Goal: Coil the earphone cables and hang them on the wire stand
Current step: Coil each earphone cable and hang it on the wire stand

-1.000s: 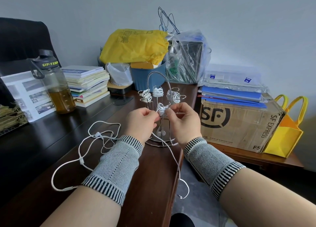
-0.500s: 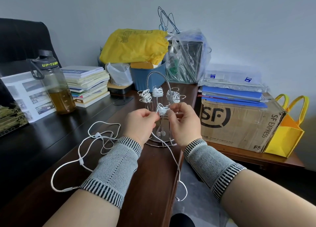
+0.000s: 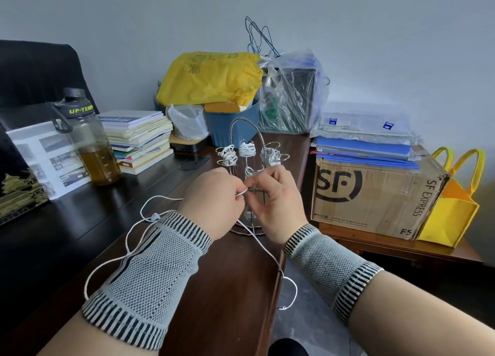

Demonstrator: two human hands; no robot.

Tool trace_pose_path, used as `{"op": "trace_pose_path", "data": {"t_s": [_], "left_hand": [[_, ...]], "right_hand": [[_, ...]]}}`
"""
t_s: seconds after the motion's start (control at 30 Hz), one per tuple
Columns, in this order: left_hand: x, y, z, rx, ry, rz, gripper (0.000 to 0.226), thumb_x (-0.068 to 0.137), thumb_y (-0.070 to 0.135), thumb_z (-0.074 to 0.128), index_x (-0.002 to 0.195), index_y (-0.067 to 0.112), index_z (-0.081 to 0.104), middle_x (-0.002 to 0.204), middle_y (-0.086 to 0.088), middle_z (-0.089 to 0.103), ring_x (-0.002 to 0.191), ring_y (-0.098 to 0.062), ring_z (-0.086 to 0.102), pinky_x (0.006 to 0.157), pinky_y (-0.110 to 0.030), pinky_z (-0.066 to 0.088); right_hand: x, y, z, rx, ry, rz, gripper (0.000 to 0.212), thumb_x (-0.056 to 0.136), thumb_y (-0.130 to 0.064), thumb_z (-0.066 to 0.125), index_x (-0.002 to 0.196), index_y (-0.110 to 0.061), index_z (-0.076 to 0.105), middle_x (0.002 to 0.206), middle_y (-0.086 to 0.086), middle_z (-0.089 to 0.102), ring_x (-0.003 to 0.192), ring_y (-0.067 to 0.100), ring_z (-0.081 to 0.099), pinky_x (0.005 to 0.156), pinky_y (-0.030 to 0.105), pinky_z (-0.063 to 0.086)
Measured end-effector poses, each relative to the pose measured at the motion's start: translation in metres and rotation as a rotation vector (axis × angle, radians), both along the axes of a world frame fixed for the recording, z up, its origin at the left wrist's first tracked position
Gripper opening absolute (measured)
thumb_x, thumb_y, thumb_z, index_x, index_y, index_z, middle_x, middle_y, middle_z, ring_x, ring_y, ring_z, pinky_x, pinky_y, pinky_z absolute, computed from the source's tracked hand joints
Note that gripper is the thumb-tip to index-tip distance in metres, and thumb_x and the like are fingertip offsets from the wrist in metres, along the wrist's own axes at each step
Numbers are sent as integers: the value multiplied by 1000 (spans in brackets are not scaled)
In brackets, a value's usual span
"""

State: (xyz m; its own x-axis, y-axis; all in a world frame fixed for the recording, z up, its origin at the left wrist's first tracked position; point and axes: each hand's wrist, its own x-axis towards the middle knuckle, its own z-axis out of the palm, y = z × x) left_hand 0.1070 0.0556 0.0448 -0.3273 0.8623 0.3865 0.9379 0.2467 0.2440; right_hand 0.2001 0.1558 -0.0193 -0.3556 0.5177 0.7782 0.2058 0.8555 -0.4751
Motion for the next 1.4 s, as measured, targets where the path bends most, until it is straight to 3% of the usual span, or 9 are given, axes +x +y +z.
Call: {"op": "trace_pose_path", "data": {"t_s": [0.17,0.27,0.33,0.43,0.53,0.73,0.9,1.1,1.4], "left_hand": [[2,-12,13,-2,1,11,15,87,22,61,84,27,75,79,6,63,82,-13,62,79,-33,52],[-4,-20,23,-46,-41,39,14,88,23,63,78,30,70,73,10,66,74,-4,60,64,-20,45],[-10,-18,26,43,-162,39,15,89,26,64,77,33,67,72,14,64,68,0,57,59,-18,40],[-17,-2,20,300,-424,13,13,88,30,67,75,34,69,61,14,65,64,-4,62,67,-27,51],[-12,14,10,319,-640,-104,17,87,33,69,71,37,68,56,12,64,57,-5,60,66,-31,55],[-11,34,6,406,-1005,-22,17,87,27,70,74,16,72,60,4,56,47,-7,40,45,-22,32],[-12,38,0,367,-982,133,19,90,25,64,74,17,71,50,9,59,35,-1,41,38,-16,31],[-8,45,-10,279,-696,186,38,96,30,51,64,18,68,59,5,70,64,-18,70,73,-38,60],[-6,43,-20,279,-838,165,36,97,17,43,67,13,61,65,4,71,53,-8,66,54,-24,44]], "right_hand": [[3,2,0,-88,48,28,5,83,-15,71,87,-17,69,89,-8,49,87,11,51,76,18,40],[4,1,1,-203,90,49,1,87,-19,68,86,-19,67,89,-10,48,81,2,51,76,17,44],[3,1,4,-293,126,42,6,89,-21,65,83,-21,64,89,-10,49,79,0,52,75,22,48],[3,-1,9,-389,166,39,21,90,-21,63,74,-30,55,86,-12,49,75,-7,51,72,10,40],[3,-2,12,-452,188,29,28,91,-21,62,70,-34,50,85,-9,53,71,-5,51,68,8,37],[0,1,14,-553,203,11,19,92,-27,58,74,-29,54,91,4,63,73,9,54,74,25,45],[-5,8,16,-606,185,-16,20,94,-29,53,76,-23,56,91,6,63,75,14,53,74,30,45],[-9,13,20,-679,210,-32,28,94,-29,51,68,-19,54,68,-2,54,61,14,46,65,30,39],[-7,16,29,-723,177,-73,36,90,-26,54,57,-13,54,49,-3,48,51,16,43,58,33,41]]}}
